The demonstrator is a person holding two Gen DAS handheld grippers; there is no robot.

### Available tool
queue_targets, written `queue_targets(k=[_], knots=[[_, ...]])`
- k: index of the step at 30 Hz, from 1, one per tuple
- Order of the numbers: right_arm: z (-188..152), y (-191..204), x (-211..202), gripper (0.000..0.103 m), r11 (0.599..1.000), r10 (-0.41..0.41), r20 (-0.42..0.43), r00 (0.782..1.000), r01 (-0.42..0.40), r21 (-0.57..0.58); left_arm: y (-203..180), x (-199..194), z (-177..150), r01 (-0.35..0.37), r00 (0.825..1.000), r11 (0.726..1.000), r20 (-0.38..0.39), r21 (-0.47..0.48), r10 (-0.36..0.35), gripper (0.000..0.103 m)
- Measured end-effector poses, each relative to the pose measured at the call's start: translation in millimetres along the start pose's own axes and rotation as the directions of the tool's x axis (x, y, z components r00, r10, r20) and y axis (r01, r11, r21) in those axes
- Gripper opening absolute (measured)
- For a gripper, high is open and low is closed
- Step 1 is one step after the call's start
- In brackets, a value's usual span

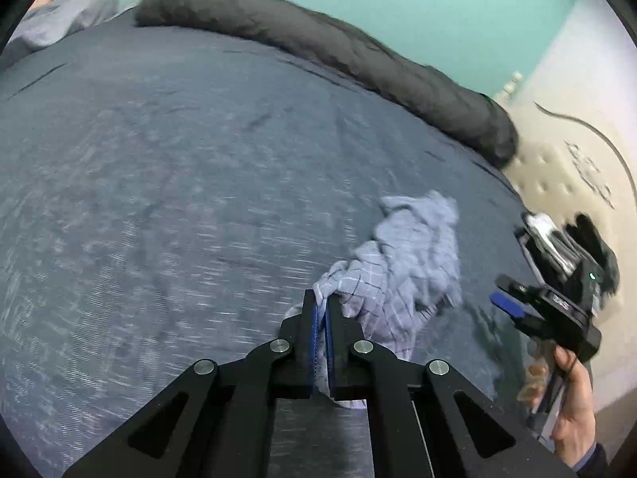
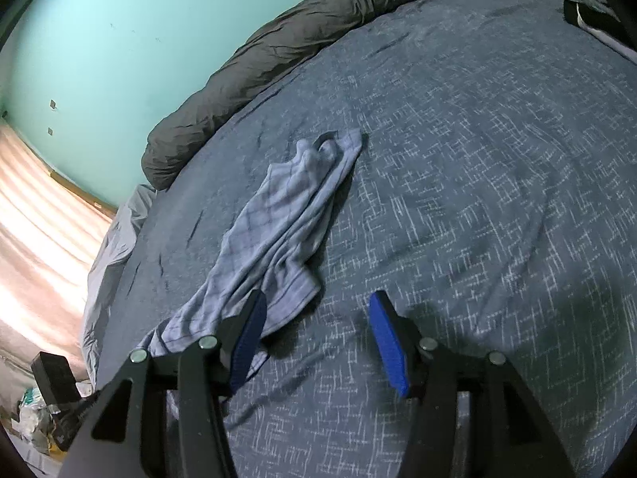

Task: Fold clothes
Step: 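Grasp the shirt edge with the left tool and pull it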

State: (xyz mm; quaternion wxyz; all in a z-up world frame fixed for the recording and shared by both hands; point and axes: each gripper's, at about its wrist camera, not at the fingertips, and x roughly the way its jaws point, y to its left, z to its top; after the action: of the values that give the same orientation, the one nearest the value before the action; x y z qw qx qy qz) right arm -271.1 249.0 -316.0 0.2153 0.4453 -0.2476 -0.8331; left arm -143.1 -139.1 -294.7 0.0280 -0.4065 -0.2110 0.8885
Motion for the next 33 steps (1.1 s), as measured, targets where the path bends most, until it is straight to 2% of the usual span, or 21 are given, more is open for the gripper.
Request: queue_targets(k=[2,4,5,6,7,9,13,17,19,21,22,23,24,25,27,33], knots=[[0,2,4,0.055,1.0,-0.004,-0.009,1.0,0.004,-0.003,5,2,-1,-0.035,0.999,0.999,-0.012,-0.019,0.035,0.005],[-1,5,10,0.055,1.0,-0.005,-0.026,1.0,0.004,-0.009,8,0,-2,-0.065,0.998,0.998,-0.006,-0.024,0.065,0.019],[-2,8,14,0.055,1.0,-0.004,-0.039,0.999,0.003,-0.016,7,-4,-1,-0.076,0.997,0.997,0.009,-0.018,0.076,0.035],[-3,11,17,0.055,1.0,-0.003,-0.048,0.999,0.002,-0.024,5,-6,-1,-0.07,0.997,0.997,0.015,-0.013,0.07,0.046],[-3,13,20,0.055,0.999,-0.003,-0.056,0.998,0.001,-0.033,4,-8,-2,-0.061,0.998,0.998,0.018,-0.008,0.061,0.048],[-4,21,26,0.055,0.998,-0.005,-0.07,0.998,0.001,-0.059,-1,-8,-4,-0.044,0.999,0.999,0.017,0.013,0.044,0.049],[-7,27,35,0.055,0.997,-0.008,-0.078,0.997,0.002,-0.083,-21,8,-15,0.027,0.998,0.998,-0.061,0.059,-0.023,0.049],[-10,34,44,0.054,0.994,-0.004,-0.099,0.995,-0.007,-0.113,-45,23,-27,0.059,0.992,0.988,-0.121,0.143,-0.041,0.049],[-10,35,47,0.043,0.992,-0.003,-0.104,0.995,-0.01,-0.123,-47,30,-32,0.07,0.988,0.988,-0.144,0.137,-0.05,0.049],[-11,35,49,0.039,0.991,-0.001,-0.109,0.994,-0.013,-0.131,-47,39,-33,0.067,0.986,0.989,-0.161,0.134,-0.045,0.048],[-11,34,50,0.031,0.992,0.0,-0.111,0.994,-0.014,-0.124,-45,41,-34,0.068,0.985,0.989,-0.167,0.127,-0.047,0.048],[-11,32,52,0.025,0.993,0.004,-0.116,0.993,-0.017,-0.113,-44,44,-34,0.069,0.984,0.99,-0.173,0.121,-0.048,0.047],[-12,29,52,0.015,0.994,0.007,-0.121,0.993,-0.02,-0.105,-41,45,-34,0.078,0.983,0.991,-0.177,0.106,-0.059,0.04],[-11,28,51,0.011,0.994,0.008,-0.117,0.993,-0.02,-0.105,-40,46,-34,0.078,0.982,0.992,-0.179,0.104,-0.058,0.035],[-10,26,50,0.005,0.994,0.009,-0.108,0.994,-0.02,-0.105,-39,45,-34,0.068,0.983,0.991,-0.179,0.112,-0.047,0.018],[-2,21,37,0.002,0.995,0.008,-0.056,0.998,-0.014,-0.095,-38,43,-33,0.068,0.984,0.992,-0.168,0.103,-0.05,0.014]])
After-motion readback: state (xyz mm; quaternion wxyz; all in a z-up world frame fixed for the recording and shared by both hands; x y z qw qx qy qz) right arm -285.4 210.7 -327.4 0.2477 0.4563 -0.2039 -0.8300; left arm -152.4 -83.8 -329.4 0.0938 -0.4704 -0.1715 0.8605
